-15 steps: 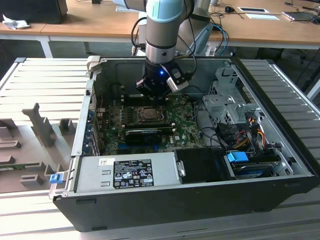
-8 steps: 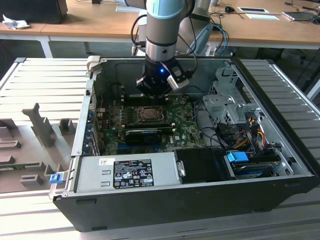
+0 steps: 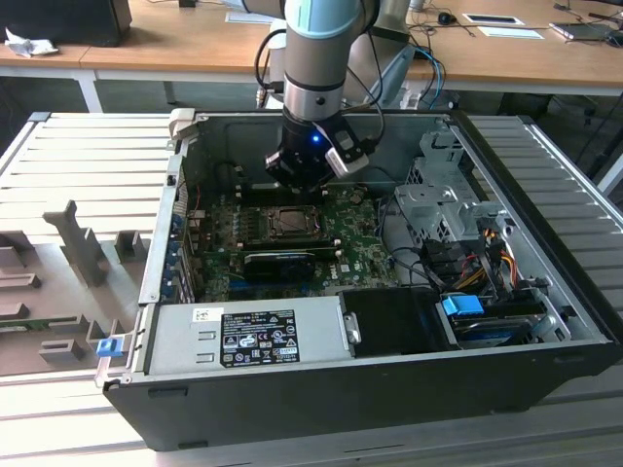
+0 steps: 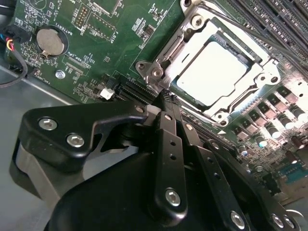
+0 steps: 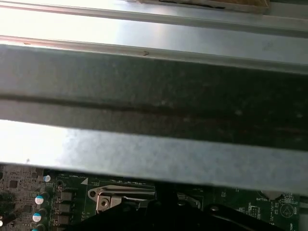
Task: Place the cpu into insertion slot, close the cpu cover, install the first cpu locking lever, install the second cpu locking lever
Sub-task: 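Install the second cpu locking lever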
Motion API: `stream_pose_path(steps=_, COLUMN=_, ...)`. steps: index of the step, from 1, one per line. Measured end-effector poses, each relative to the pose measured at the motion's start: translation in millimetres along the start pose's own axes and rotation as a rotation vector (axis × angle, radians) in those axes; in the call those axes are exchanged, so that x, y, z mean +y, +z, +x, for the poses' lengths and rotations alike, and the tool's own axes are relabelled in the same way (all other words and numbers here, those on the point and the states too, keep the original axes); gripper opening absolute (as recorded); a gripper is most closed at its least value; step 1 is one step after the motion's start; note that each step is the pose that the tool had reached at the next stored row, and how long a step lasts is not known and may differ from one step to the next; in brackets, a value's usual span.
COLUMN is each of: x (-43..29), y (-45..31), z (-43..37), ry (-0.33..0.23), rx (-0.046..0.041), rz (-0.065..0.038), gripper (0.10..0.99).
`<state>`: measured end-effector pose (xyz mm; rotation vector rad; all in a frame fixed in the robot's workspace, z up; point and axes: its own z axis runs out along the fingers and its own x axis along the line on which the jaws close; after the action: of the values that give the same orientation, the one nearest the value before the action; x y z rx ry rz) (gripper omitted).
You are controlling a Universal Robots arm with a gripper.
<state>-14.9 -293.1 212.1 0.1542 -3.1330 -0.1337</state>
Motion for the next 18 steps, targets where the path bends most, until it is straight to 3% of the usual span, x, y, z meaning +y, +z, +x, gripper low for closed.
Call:
stream_pose_path(steps=11, x=-8.8, y=-2.2, z=1.0, ry=0.000, rx=0.0003, rz=0.002, gripper=0.106)
stream_pose_path(steps=13, x=-8.3, y=-7.4, z=1.0, ry=0.000, rx=0.0001, rz=0.002, gripper=0.106)
stream_pose_path(steps=17, x=-6.7, y=-26.8, z=0.9, ry=0.000, rx=0.0002, rz=0.002, gripper=0.106)
stream_pose_path(steps=18, x=-7.1, y=-27.5, z=0.9, ry=0.000, rx=0.0001, rz=0.002, gripper=0.106)
